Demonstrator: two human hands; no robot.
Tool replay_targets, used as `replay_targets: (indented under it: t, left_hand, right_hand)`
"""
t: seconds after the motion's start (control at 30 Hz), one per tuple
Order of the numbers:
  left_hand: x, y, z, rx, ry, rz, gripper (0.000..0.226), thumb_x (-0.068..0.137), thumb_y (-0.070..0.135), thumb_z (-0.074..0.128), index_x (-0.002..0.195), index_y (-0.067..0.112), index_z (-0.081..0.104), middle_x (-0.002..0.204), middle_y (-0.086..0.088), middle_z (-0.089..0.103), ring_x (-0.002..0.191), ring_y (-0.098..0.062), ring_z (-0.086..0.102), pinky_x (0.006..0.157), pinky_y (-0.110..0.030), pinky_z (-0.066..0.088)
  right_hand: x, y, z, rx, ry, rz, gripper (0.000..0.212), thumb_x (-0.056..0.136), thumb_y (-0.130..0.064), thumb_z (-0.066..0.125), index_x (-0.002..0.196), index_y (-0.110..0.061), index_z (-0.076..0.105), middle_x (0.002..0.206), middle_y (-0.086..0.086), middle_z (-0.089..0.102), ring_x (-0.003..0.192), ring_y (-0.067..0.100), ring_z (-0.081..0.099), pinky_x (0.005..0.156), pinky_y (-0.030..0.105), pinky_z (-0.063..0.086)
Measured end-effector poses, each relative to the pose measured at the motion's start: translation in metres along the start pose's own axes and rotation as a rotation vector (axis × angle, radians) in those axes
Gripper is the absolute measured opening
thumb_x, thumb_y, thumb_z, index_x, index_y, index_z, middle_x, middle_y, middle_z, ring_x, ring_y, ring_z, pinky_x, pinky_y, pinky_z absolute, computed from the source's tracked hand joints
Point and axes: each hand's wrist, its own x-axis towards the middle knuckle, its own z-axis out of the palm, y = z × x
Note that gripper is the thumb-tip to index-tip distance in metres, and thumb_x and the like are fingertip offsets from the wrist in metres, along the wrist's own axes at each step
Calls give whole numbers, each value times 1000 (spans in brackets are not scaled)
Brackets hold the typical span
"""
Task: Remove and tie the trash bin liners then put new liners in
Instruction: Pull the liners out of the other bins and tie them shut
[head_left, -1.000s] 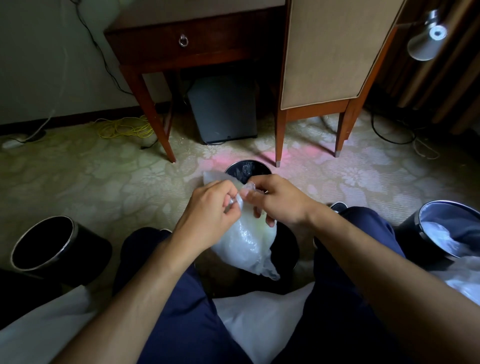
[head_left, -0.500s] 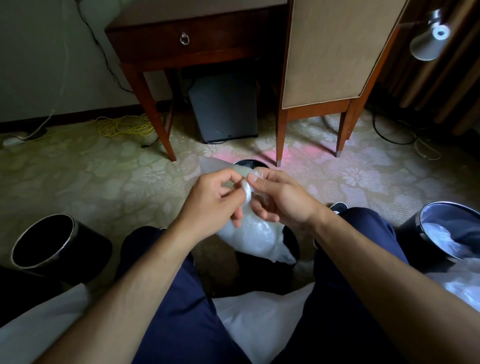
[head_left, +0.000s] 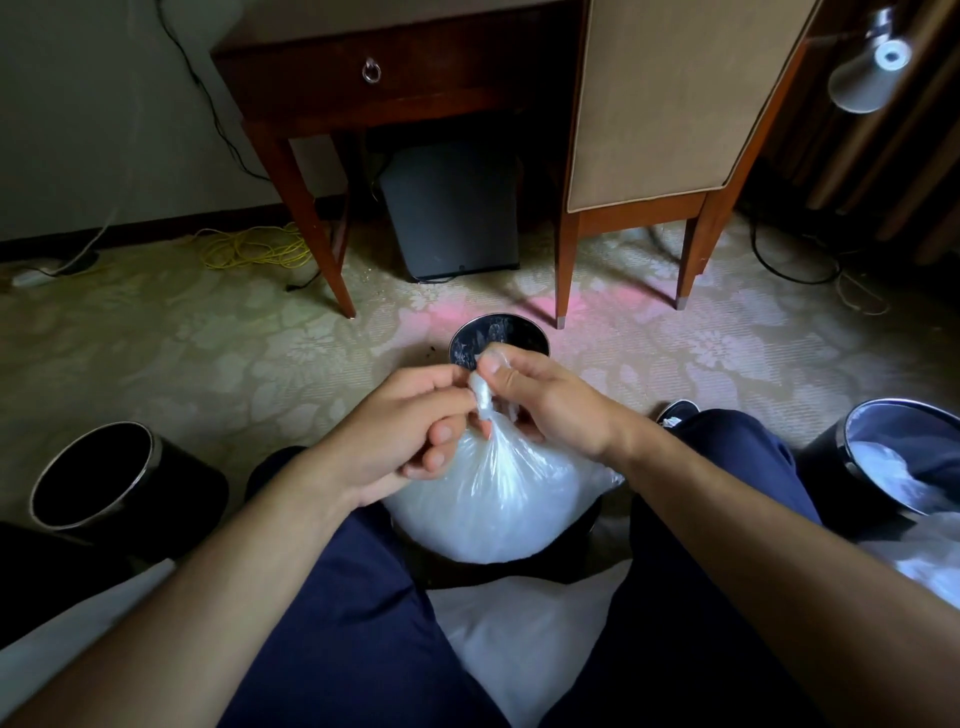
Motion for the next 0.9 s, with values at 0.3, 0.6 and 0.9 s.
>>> replay_targets:
  t: [0.3, 0.6, 0.9]
  left_hand:
    - [-7, 5, -13, -179, -131, -134, 33, 88, 24, 49, 115, 8, 58, 47, 1, 38, 33, -10, 39, 35, -17, 21]
    - [-12, 17, -12, 75, -57, -176, 16, 95, 24, 56, 86, 11, 58, 46, 1, 29, 31, -11, 29, 42, -21, 17]
    - [-10, 19, 5, -190, 10, -180, 25, 102, 23, 47, 79, 14, 52, 51, 1, 34, 38, -11, 33, 38, -21, 26]
  right_hand:
    - [4, -27, -14, -412, -175, -116, 41, 109, -29, 42, 86, 2, 56, 76, 17, 58, 74, 33, 54, 79, 50, 46]
    - [1, -29, -18, -636, -170, -126, 28, 107, -38, 42, 87, -22, 53, 78, -10, 55, 73, 8, 52, 73, 37, 47]
    - [-8, -18, -16, -563, 64, -174, 32, 109, -26, 44, 80, -12, 47, 72, -11, 44, 68, 4, 42, 65, 24, 39]
